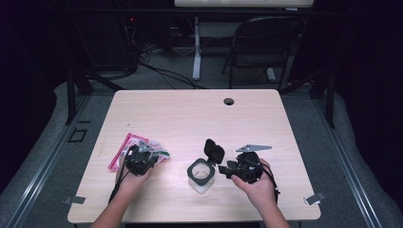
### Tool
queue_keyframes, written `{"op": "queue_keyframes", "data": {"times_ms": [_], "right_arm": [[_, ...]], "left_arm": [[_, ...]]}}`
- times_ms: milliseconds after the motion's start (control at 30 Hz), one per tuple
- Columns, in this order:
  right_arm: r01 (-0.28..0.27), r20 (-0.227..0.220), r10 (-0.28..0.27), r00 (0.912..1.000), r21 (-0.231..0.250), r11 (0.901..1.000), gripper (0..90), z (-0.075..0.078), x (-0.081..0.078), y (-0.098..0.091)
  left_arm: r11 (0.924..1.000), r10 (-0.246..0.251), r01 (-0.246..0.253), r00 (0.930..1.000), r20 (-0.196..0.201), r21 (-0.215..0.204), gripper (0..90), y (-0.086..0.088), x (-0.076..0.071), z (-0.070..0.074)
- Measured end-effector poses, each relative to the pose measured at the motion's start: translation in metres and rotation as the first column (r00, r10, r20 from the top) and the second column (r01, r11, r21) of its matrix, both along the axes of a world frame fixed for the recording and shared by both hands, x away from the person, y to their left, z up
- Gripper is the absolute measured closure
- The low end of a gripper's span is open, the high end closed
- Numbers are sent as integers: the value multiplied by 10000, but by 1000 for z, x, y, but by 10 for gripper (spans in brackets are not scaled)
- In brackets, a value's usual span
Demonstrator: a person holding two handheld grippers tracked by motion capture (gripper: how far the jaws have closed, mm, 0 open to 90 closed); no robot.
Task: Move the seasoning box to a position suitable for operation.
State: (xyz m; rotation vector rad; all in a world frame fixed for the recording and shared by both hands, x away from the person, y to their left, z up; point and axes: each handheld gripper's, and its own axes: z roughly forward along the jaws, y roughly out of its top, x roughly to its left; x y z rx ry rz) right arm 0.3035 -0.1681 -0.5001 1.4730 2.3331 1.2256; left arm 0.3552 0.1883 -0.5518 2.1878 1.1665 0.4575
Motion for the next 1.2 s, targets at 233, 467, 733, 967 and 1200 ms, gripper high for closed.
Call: {"op": "queue_keyframes", "data": {"times_ms": [233,467,733,967,1200], "right_arm": [[36,19,-36,10000,66,10000,548,-1,0,0],[58,-8,-58,10000,75,10000,549,0,0,-1],[113,1,-113,9999,97,9999,548,0,0,-2],[108,2,-108,9999,70,9999,548,0,0,-3],[126,0,-126,9999,90,9999,548,0,0,-2]], "left_arm": [[9999,-154,154,9999,-78,-53,900,5,-1,9],[9995,-274,273,9996,-103,-132,900,11,-2,20],[9992,-378,377,9992,-90,-115,900,21,-4,35],[9993,-287,287,9996,-2,-235,900,33,-3,51],[9993,-220,220,9998,22,-311,900,43,-1,62]]}}
